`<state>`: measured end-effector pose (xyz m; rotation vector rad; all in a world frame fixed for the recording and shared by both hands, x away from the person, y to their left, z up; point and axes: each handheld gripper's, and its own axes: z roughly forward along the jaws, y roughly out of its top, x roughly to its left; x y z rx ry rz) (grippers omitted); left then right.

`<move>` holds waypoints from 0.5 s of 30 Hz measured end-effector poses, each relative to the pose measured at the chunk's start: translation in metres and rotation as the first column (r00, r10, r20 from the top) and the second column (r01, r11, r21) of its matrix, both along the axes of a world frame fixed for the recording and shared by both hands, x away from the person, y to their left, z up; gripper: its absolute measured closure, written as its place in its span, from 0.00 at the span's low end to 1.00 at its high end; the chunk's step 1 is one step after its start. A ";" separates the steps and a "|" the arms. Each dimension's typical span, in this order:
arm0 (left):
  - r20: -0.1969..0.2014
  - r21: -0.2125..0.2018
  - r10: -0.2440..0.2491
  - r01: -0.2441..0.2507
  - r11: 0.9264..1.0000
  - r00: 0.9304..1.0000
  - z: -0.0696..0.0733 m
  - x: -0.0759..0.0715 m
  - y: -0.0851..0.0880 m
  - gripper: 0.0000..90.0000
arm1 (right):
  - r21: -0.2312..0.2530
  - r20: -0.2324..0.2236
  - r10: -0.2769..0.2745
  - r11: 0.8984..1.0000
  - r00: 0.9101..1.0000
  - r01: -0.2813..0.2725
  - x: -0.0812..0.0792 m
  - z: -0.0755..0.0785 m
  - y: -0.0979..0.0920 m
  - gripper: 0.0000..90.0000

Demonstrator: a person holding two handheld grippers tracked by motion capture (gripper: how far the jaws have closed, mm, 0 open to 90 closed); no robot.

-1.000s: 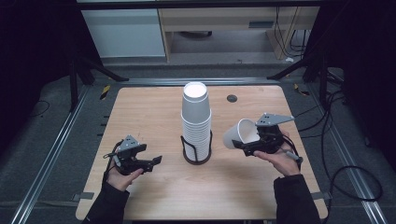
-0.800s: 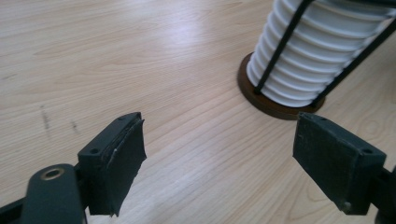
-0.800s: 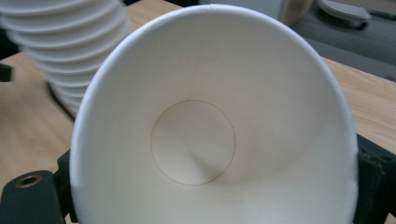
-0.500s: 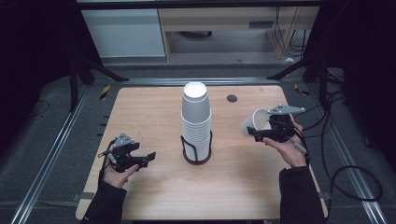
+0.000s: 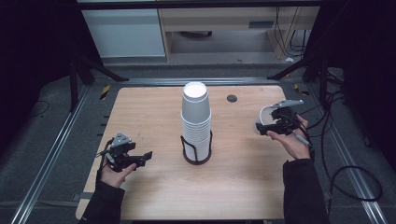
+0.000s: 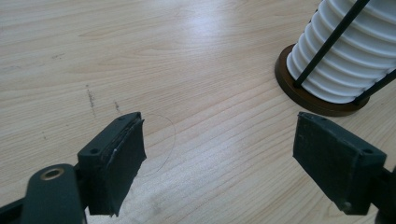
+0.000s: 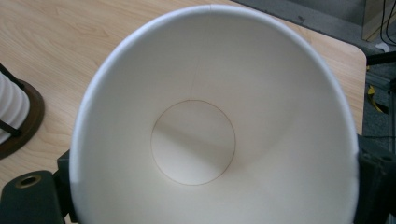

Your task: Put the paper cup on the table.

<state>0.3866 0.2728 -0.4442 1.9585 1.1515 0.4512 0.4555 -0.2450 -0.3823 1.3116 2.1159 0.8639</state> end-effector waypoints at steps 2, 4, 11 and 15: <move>-0.002 0.000 0.002 -0.002 1.000 1.000 0.000 0.000 0.000 0.18 | -0.009 -0.025 -0.008 1.000 1.000 0.008 0.004 -0.003 -0.002 0.11; -0.003 0.000 0.004 -0.004 1.000 1.000 0.000 0.000 0.001 0.18 | -0.024 -0.043 -0.017 1.000 0.999 0.016 0.007 -0.007 -0.003 0.11; -0.010 0.010 0.010 -0.010 1.000 1.000 -0.002 0.001 0.002 0.17 | -0.059 -0.115 -0.031 0.998 0.993 0.024 0.012 -0.021 -0.006 0.10; -0.014 0.014 0.006 -0.006 1.000 1.000 -0.002 0.002 0.002 0.17 | -0.088 -0.144 -0.036 0.996 0.989 0.024 0.015 -0.026 -0.007 0.10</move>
